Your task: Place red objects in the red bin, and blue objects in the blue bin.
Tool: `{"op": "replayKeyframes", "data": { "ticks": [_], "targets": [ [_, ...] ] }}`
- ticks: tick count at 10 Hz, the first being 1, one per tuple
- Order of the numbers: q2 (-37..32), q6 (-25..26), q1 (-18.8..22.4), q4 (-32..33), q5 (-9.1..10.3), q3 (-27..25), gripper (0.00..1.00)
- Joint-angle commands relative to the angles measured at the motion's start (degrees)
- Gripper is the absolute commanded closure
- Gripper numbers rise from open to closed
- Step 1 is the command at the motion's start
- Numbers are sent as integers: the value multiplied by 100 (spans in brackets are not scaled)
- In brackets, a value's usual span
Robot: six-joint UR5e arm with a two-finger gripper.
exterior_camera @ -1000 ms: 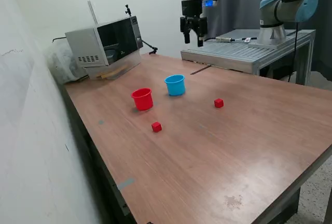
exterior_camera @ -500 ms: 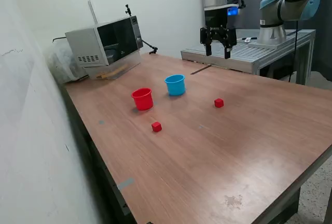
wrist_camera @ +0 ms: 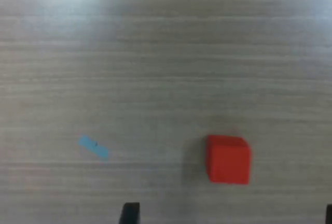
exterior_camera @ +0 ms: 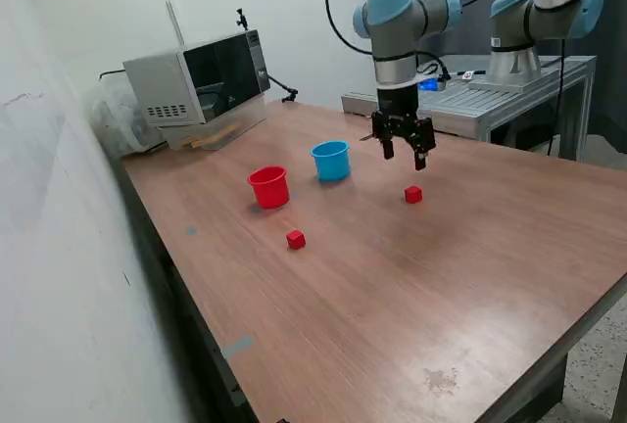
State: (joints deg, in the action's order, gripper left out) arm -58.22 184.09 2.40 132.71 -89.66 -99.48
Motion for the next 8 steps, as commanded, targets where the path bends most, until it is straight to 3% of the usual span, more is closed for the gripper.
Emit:
{"op": "replayKeyframes", "data": {
  "ticks": [1, 8],
  "targets": [
    [319, 4, -38, 202, 1, -10, 0],
    [548, 4, 33, 255, 1, 8, 0]
  ]
}}
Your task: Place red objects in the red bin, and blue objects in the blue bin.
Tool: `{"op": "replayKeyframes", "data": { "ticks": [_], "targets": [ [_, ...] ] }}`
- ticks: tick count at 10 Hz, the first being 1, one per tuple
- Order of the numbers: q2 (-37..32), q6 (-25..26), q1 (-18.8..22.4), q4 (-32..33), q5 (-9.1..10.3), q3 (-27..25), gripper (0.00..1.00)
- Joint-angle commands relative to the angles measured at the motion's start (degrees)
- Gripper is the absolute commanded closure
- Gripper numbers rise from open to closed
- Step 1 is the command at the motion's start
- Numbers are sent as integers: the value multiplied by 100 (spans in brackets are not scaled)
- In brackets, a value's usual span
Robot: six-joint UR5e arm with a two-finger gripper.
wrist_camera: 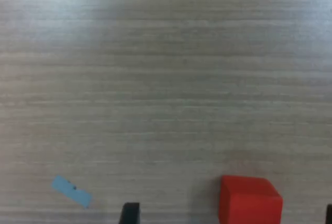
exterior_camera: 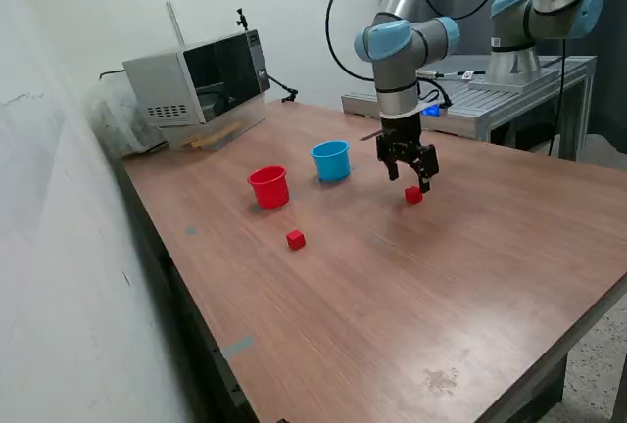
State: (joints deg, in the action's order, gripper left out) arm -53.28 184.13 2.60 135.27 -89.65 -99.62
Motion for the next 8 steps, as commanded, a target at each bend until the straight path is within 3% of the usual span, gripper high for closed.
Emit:
{"op": "replayKeyframes", "data": {
  "ticks": [1, 6, 8],
  "targets": [
    [107, 0, 12, 8, 0, 22, 100],
    [108, -96, 12, -97, -44, 144, 100],
    [-425, -193, -58, -804, -27, 477, 100]
  ]
}}
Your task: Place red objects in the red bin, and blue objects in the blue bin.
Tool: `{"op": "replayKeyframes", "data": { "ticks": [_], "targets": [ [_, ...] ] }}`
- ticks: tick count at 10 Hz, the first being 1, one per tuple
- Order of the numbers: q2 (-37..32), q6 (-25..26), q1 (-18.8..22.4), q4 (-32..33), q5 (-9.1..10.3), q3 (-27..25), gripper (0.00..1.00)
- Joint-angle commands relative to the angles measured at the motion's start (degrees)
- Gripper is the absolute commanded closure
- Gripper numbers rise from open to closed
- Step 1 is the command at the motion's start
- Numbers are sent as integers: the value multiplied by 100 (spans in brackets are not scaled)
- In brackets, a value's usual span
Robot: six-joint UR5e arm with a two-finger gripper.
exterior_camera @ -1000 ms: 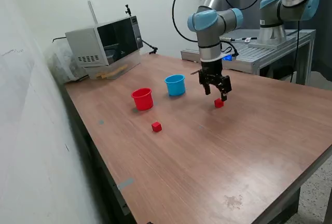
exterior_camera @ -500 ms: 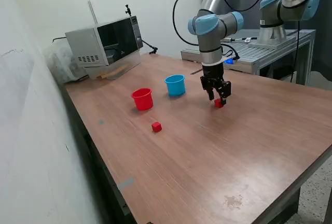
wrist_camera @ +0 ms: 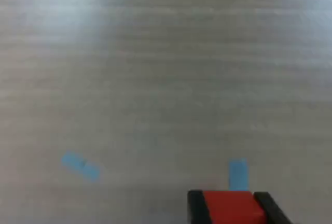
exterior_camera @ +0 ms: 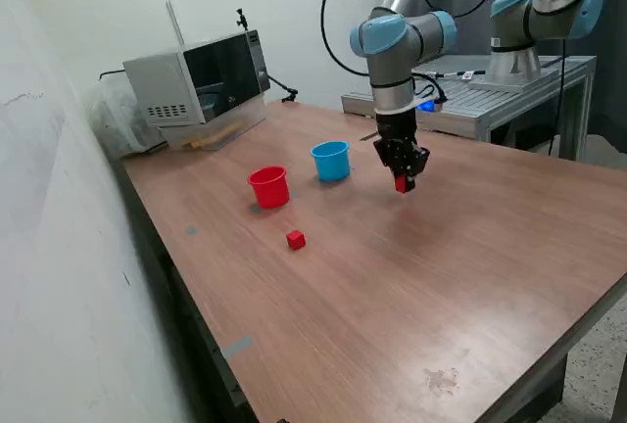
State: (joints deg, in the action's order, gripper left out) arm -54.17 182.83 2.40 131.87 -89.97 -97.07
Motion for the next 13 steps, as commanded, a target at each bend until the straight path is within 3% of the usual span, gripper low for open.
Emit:
{"op": "replayKeyframes", "data": {
  "ticks": [1, 3, 5, 9, 13],
  "targets": [
    [-731, -72, -47, -721, 6, 346, 100],
    [-1104, -247, -177, -1004, -21, 591, 100],
    [-982, -239, -800, -1014, -12, 951, 100],
    [132, -248, -1672, -988, -12, 2225, 100],
    [941, -257, -1805, -708, 49, 2816, 100]
  ]
}}
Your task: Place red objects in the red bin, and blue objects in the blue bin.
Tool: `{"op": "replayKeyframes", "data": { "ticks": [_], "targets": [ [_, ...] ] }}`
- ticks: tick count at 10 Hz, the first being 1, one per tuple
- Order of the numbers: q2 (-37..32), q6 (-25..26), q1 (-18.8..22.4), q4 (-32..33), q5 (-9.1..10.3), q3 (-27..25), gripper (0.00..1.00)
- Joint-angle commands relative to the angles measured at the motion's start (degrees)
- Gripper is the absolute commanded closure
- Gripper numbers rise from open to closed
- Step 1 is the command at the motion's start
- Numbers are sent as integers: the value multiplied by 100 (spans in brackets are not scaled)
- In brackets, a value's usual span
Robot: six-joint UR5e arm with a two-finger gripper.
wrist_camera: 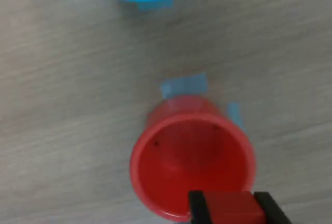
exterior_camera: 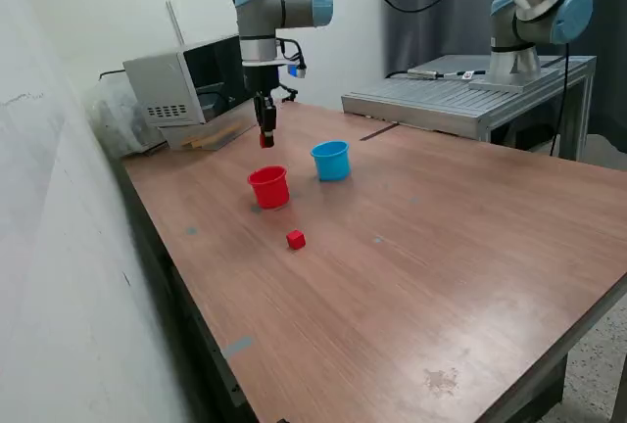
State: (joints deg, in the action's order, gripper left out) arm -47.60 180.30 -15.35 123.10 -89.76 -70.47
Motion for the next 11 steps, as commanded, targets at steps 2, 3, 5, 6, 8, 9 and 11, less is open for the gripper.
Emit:
{"op": "replayKeyframes", "data": {
  "ticks": [2, 3, 5, 6, 8, 9, 11],
  "targets": [
    [418, -4, -21, 258, 221, 156, 100],
    [418, -4, -21, 258, 222, 147, 100],
    [418, -13, -12, 250, 213, 112, 0],
    [366, -13, -12, 232, 205, 103, 0],
    [-228, -21, 93, 189, 213, -149, 0],
    [-650, -21, 224, 84, 205, -273, 0],
    [-1520, -21, 610, -792, 204, -397, 0]
  ]
}}
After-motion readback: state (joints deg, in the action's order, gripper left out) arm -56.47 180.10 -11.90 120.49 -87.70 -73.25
